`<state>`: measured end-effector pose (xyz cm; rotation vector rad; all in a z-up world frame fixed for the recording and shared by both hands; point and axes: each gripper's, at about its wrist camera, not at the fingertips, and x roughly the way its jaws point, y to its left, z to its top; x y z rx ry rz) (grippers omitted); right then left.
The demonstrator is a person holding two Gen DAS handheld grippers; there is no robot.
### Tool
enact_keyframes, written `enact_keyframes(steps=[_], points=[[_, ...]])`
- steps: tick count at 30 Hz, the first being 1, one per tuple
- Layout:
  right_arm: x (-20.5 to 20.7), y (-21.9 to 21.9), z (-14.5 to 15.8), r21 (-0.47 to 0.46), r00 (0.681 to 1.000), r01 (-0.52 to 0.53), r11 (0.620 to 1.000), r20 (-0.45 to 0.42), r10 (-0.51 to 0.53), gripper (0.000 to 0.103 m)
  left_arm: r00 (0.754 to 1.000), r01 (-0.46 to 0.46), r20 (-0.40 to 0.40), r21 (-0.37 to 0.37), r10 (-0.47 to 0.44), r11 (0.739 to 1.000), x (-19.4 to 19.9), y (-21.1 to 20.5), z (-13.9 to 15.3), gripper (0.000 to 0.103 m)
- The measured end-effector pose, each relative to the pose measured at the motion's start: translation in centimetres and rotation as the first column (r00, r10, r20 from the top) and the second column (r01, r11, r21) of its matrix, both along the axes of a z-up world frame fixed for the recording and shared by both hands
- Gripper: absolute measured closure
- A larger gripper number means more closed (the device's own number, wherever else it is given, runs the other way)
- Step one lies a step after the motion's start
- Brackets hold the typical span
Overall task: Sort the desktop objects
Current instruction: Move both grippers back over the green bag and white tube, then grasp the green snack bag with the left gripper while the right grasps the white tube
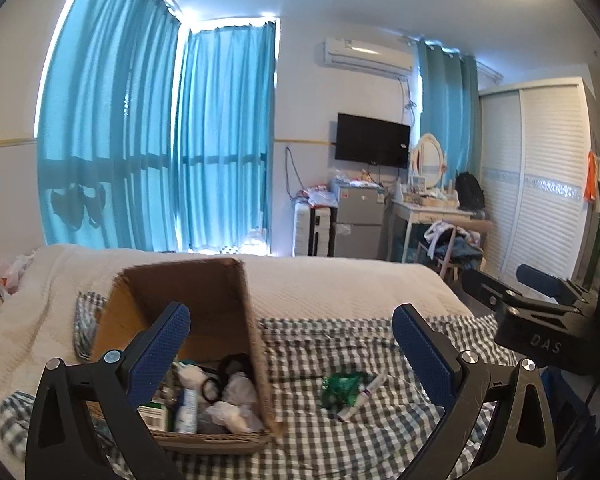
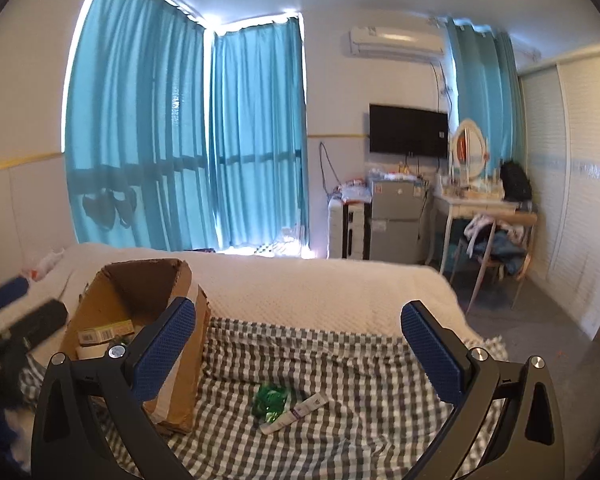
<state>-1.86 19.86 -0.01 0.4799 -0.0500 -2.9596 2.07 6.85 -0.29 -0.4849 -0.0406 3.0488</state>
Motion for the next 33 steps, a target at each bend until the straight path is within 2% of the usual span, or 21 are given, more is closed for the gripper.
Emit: enact_keyframes(steps=[4,6,8,12,14,16,19,22,27,33], points=[[-1.6,1.5,-2.0,-0.031,0.998,0.005,1.0,0.061,-0.003,0.002,0.998,0.028,0.051,-0.018,-0.027,0.999,-1.9,2.0,-2.1,0.0],[-2.6,2.4,-3.2,-0.048,0.995,0.008,0.999,0.101,-0.003,0.008,0.995,0.046,0.092,-0.025,-0.043,0.999,-2.8,2.9,-3.3,0.0],[-3.7,2.7,-4.5,-0.06,0.989,0.005,0.998,0.147,0.004,0.021,0.99,0.06,0.13,-0.026,-0.056,0.998,-3.8,3.7,-4.7,0.0],[-6.0,2.7,-7.1,-0.061,0.974,0.005,0.998,0.228,0.009,0.029,0.983,0.069,0.176,-0.044,-0.06,0.997,-5.9,5.2,-7.3,0.0],[-7.3,2.6,-8.6,-0.06,0.961,0.009,0.998,0.277,0.008,0.041,0.977,0.071,0.206,-0.06,-0.057,0.996,-7.1,5.9,-8.7,0.0],[-8.8,2.2,-10.7,-0.022,0.94,0.036,0.999,0.341,-0.026,0.046,0.969,0.058,0.243,-0.06,-0.042,0.997,-8.3,6.3,-10.0,0.0],[-10.1,2.4,-12.9,-0.049,0.912,0.042,0.998,0.409,-0.018,0.051,0.962,0.056,0.271,-0.056,-0.039,0.997,-9.8,7.0,-11.7,0.003],[-10.9,3.5,-14.0,-0.093,0.896,0.049,0.994,0.444,-0.002,0.051,0.95,0.079,0.309,-0.093,-0.046,0.993,-11.1,7.7,-13.2,0.01],[-12.0,5.1,-15.4,-0.157,0.871,0.077,0.985,0.49,0.01,0.051,0.932,0.114,0.357,-0.118,-0.065,0.987,-12.7,8.0,-15.2,0.015],[-13.5,4.3,-17.5,-0.189,0.834,0.072,0.979,0.55,0.045,0.051,0.9,0.121,0.429,-0.085,-0.073,0.989,-15.2,8.0,-17.8,0.016]])
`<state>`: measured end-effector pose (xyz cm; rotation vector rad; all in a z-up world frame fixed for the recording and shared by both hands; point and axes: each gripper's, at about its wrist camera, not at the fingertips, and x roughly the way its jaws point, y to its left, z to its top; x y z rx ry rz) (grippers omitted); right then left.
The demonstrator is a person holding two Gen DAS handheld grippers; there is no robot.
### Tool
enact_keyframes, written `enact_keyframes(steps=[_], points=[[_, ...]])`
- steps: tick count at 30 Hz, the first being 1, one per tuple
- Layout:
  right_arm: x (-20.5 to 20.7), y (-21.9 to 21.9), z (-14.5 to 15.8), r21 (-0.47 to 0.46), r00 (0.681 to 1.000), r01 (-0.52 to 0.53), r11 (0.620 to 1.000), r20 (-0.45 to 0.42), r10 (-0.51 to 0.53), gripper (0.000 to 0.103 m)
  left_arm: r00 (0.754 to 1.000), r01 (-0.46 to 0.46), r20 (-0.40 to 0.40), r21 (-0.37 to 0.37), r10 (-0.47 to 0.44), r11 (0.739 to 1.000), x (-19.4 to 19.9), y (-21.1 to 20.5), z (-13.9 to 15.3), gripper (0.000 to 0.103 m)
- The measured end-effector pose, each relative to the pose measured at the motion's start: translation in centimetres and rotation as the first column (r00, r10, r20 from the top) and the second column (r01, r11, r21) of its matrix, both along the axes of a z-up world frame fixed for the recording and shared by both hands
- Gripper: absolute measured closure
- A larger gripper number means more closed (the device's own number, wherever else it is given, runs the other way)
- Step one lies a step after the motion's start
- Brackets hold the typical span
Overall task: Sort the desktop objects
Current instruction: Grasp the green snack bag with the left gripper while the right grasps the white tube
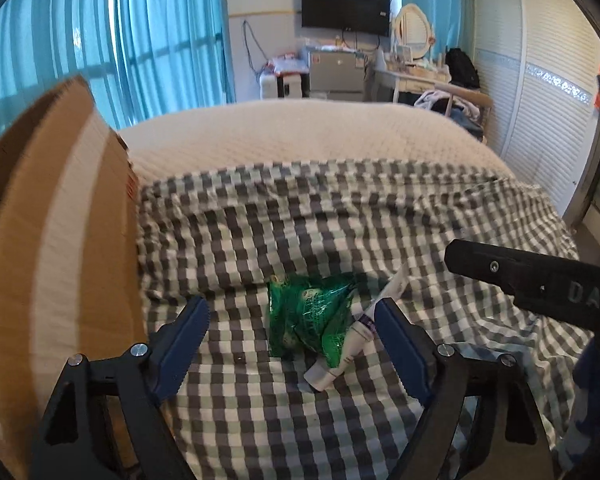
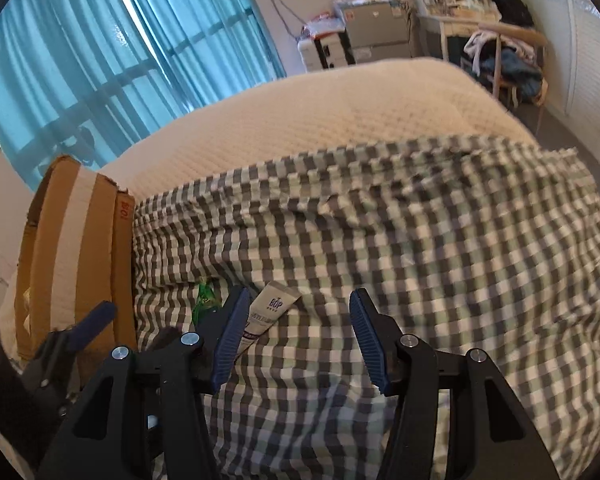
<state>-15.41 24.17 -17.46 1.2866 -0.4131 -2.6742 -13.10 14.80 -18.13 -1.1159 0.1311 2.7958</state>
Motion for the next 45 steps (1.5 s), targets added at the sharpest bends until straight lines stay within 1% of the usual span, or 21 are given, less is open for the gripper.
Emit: enact_keyframes(steps=[3,6,8,9,11,13,15,16,18,19,20,23,28,32,41,44,45], points=[[-0.9,-1.2,-0.7,-0.011,1.0,-0.018,1.0,0.023,0.019,0.051,0.999,0.01,0.033,-0.004,-0.009,1.0,-0.9,0.1,-1.5,0.016],[-1.9,-2.1,-1.8,-0.047,0.998,-0.02,0.999,0.063,0.023,0.051,0.998,0.009,0.058,-0.011,-0.009,1.0,-1.6,0.2,-2.6,0.017],[-2.4,-2.4,-2.9,-0.094,0.995,-0.003,0.996,0.101,0.013,0.051,0.997,0.005,0.079,-0.014,-0.004,1.0,-2.2,0.0,-3.4,0.025],[-2.6,-2.5,-3.3,-0.114,0.993,0.007,0.994,0.114,0.006,0.051,0.995,0.003,0.099,-0.012,-0.002,1.0,-2.5,-0.2,-3.9,0.027],[-3.0,-2.6,-4.2,-0.116,0.99,0.034,0.993,0.141,-0.018,0.051,0.991,0.002,0.131,-0.011,-0.001,1.0,-2.9,-0.3,-4.9,0.033],[-3.5,-2.9,-5.1,-0.117,0.985,0.046,0.992,0.169,-0.026,0.051,0.989,-0.006,0.15,-0.005,0.006,1.0,-3.3,-0.7,-5.7,0.034],[-3.9,-3.2,-5.9,-0.125,0.981,0.049,0.991,0.191,-0.024,0.051,0.985,-0.016,0.174,0.011,0.013,1.0,-3.8,-1.1,-6.4,0.037],[-4.0,-3.4,-6.3,-0.123,0.98,0.05,0.991,0.198,-0.024,0.051,0.983,-0.02,0.184,0.025,0.015,0.999,-4.0,-1.5,-6.8,0.041],[-4.2,-3.9,-6.6,-0.093,0.979,0.053,0.994,0.2,-0.034,0.062,0.983,-0.023,0.185,0.03,0.017,0.999,-4.0,-1.7,-7.0,0.046],[-4.2,-4.0,-6.7,-0.086,0.98,0.052,0.995,0.198,-0.034,0.072,0.983,-0.015,0.183,0.032,0.008,0.999,-3.9,-1.7,-6.9,0.055],[-4.2,-4.1,-6.7,-0.088,0.98,0.05,0.995,0.196,-0.032,0.083,0.983,-0.01,0.183,0.033,0.004,0.999,-3.9,-1.6,-6.9,0.057],[-4.1,-3.8,-6.5,-0.111,0.982,0.052,0.992,0.186,-0.031,0.084,0.984,0.0,0.176,0.026,-0.005,1.0,-3.5,-1.4,-6.7,0.061],[-3.1,-3.1,-5.3,-0.123,0.988,0.077,0.989,0.143,-0.059,0.089,0.984,0.01,0.176,0.056,-0.02,0.998,-2.8,-1.7,-6.1,0.062],[-1.8,-2.7,-4.2,-0.131,0.991,0.094,0.987,0.104,-0.081,0.092,0.989,0.024,0.146,0.063,-0.033,0.998,-1.5,-1.6,-4.7,0.062],[2.0,-0.7,-0.6,-0.11,0.99,0.14,0.984,-0.018,-0.143,0.093,0.996,0.068,0.047,0.077,-0.072,0.995,2.4,-1.4,0.2,0.062],[3.4,-0.1,1.0,-0.086,0.984,0.158,0.984,-0.064,-0.164,0.093,0.997,0.081,0.014,0.081,-0.082,0.993,3.7,-1.7,1.9,0.062],[4.0,0.2,1.6,-0.077,0.981,0.169,0.983,-0.081,-0.175,0.093,0.996,0.083,0.008,0.081,-0.084,0.993,2.8,-0.9,2.5,0.062]])
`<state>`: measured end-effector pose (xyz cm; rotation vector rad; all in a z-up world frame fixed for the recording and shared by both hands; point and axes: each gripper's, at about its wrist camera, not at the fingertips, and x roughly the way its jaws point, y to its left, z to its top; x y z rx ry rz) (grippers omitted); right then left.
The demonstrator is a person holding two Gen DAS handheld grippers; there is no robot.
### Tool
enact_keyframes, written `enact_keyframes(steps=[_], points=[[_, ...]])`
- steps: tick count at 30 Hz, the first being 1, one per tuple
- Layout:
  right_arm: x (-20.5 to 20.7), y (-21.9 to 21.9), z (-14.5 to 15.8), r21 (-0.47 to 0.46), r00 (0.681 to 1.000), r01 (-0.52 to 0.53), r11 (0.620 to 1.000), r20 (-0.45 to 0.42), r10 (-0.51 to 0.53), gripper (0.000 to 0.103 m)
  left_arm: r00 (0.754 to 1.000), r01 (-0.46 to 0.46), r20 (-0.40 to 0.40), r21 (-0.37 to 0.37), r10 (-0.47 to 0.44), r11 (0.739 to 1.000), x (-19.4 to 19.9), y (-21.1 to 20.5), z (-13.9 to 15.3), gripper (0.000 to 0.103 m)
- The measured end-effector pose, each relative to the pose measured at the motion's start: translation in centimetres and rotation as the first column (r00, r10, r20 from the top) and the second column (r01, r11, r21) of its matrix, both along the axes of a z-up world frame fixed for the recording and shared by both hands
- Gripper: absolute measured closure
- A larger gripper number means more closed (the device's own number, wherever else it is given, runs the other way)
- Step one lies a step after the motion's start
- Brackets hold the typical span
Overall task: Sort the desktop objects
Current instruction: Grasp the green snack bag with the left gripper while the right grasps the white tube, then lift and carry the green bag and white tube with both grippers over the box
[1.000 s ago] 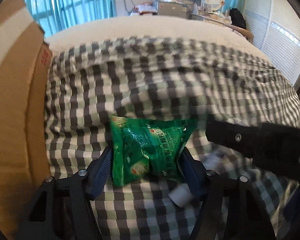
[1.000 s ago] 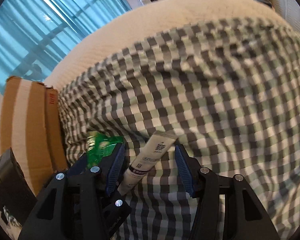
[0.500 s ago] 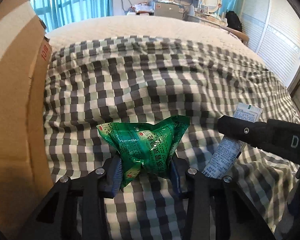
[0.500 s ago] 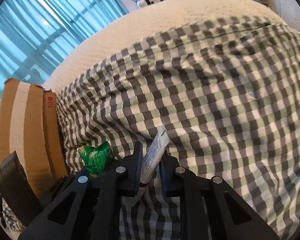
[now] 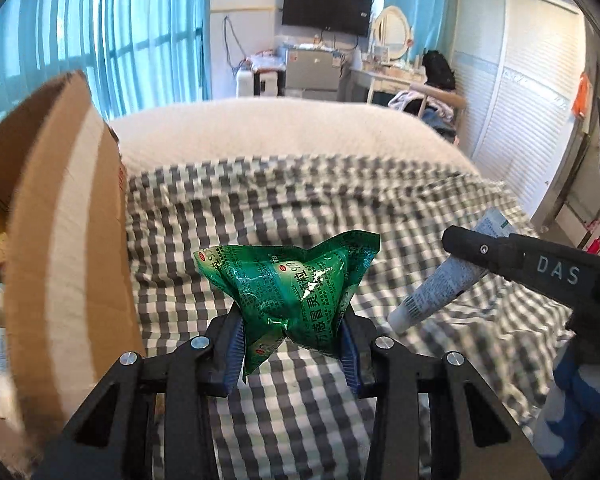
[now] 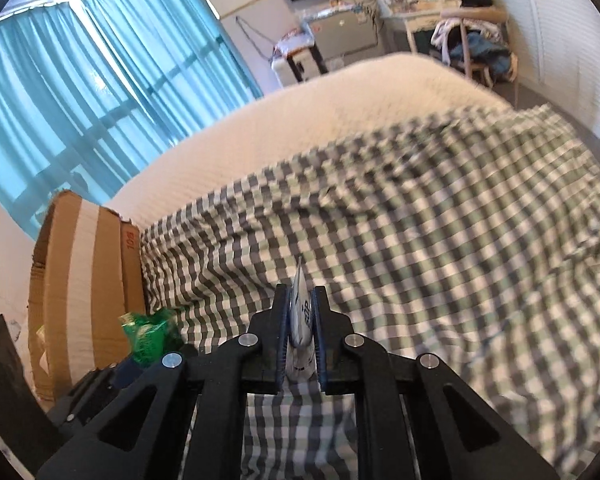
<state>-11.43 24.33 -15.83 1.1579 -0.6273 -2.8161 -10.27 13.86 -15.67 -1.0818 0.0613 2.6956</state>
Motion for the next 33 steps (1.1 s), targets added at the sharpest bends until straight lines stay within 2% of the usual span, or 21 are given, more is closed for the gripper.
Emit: enact_keyframes(steps=[8,12,18,23,28,33], points=[[3.5,1.4,3.5,0.025,0.995,0.047,0.999,-0.09,-0.044,0.093,0.997,0.01,-0.081,0.014,-0.009,1.0,3.5,-0.9,3.8,0.062],[5.1,1.0,5.0,0.043,0.991,0.037,0.998,-0.13,-0.031,0.093,0.992,0.01,-0.122,0.022,-0.008,1.0,5.3,-2.2,6.1,0.062],[7.5,-1.6,7.3,0.113,0.983,0.005,0.994,-0.184,0.016,0.094,0.983,0.003,-0.183,0.03,0.003,1.0,7.8,-4.3,9.3,0.062],[9.2,-3.3,10.0,0.131,0.969,-0.028,0.991,-0.24,0.059,0.094,0.971,-0.011,-0.238,0.002,0.011,1.0,10.0,-6.3,11.6,0.062],[10.2,-7.3,12.8,0.217,0.951,-0.092,0.972,-0.269,0.15,0.094,0.959,-0.036,-0.281,-0.028,0.026,0.999,12.0,-8.4,13.2,0.062],[11.2,-12.0,14.9,0.267,0.931,-0.141,0.953,-0.292,0.219,0.094,0.948,-0.071,-0.311,-0.011,0.064,0.997,13.0,-11.4,15.0,0.062]])
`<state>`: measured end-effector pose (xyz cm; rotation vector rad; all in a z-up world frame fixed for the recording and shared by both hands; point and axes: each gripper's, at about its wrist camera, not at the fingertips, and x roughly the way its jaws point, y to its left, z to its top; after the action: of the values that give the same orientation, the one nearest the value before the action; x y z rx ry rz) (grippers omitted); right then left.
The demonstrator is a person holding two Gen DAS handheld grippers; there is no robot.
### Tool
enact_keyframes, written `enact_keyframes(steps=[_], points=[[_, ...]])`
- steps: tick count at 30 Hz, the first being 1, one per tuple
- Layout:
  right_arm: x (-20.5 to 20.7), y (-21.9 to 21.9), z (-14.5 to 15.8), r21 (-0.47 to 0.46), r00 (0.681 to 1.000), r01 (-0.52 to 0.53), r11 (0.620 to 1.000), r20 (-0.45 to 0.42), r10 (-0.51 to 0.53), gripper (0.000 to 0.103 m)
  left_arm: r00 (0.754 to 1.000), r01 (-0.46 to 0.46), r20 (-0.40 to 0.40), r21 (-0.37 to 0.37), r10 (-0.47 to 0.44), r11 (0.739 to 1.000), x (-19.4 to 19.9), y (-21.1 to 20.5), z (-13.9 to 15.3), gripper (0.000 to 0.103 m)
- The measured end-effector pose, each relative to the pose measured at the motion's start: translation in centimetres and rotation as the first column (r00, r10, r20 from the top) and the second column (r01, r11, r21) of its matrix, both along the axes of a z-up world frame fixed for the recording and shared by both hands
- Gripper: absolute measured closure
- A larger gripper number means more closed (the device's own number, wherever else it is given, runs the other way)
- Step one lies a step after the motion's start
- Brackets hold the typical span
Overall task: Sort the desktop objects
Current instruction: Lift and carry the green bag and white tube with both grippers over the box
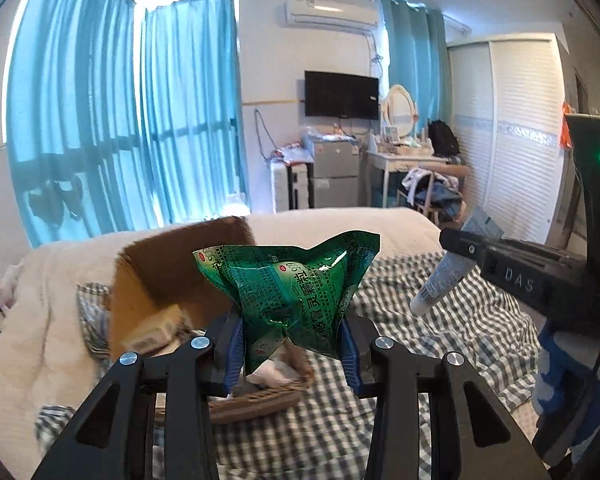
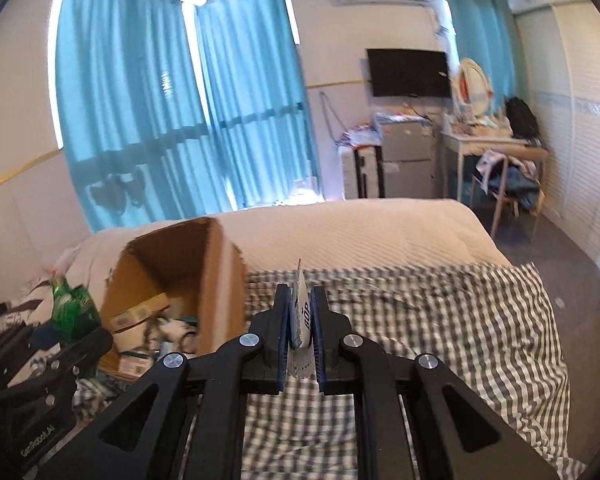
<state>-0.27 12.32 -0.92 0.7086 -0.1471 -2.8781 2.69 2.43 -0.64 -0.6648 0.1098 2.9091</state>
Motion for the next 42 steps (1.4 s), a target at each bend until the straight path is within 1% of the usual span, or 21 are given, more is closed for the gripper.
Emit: enact_keyframes(steps=[4,8,15,19,23,26,33,39,42], points=[[0.5,-3.4,1.5,0.038,0.999,-0.039,0.998,-0.023,0.04,0.094,1.0,-0.024,-0.017,0.048,0.025,0.999,0.1,-2.4,1.1,0.062],[0.4,-6.3,2.8,0.054,0.996,-0.077,0.996,-0.035,0.079,0.094,0.998,-0.046,-0.039,0.06,0.049,0.997,0.1,-3.9,1.8,0.062],[-0.4,-10.9,3.6,0.077,0.989,-0.136,0.988,-0.047,0.14,0.094,0.995,-0.07,-0.068,0.081,0.076,0.994,-0.1,-6.3,2.7,0.062],[-0.9,-12.9,3.8,0.083,0.984,-0.168,0.982,-0.05,0.172,0.094,0.992,-0.088,-0.079,0.103,0.096,0.991,-0.7,-7.9,3.3,0.062],[-1.5,-14.6,4.0,0.087,0.977,-0.2,0.976,-0.056,0.206,0.094,0.99,-0.102,-0.084,0.108,0.111,0.989,-1.5,-9.1,3.5,0.062],[-2.1,-15.5,4.0,0.083,0.97,-0.233,0.969,-0.051,0.238,0.094,0.99,-0.115,-0.072,0.124,0.125,0.986,-2.5,-10.2,3.3,0.062],[-3.9,-16.9,3.2,0.089,0.966,-0.249,0.964,-0.042,0.254,0.094,0.989,-0.141,-0.034,0.132,0.146,0.981,-5.0,-11.8,2.0,0.062],[-6.0,-17.9,1.7,0.096,0.963,-0.265,0.959,-0.014,0.268,0.094,0.989,-0.149,0.02,0.122,0.147,0.981,-7.9,-12.6,0.1,0.062],[-7.4,-18.1,0.8,0.098,0.962,-0.273,0.957,0.003,0.275,0.094,0.987,-0.158,0.055,0.124,0.152,0.98,-9.4,-13.3,-1.6,0.062]])
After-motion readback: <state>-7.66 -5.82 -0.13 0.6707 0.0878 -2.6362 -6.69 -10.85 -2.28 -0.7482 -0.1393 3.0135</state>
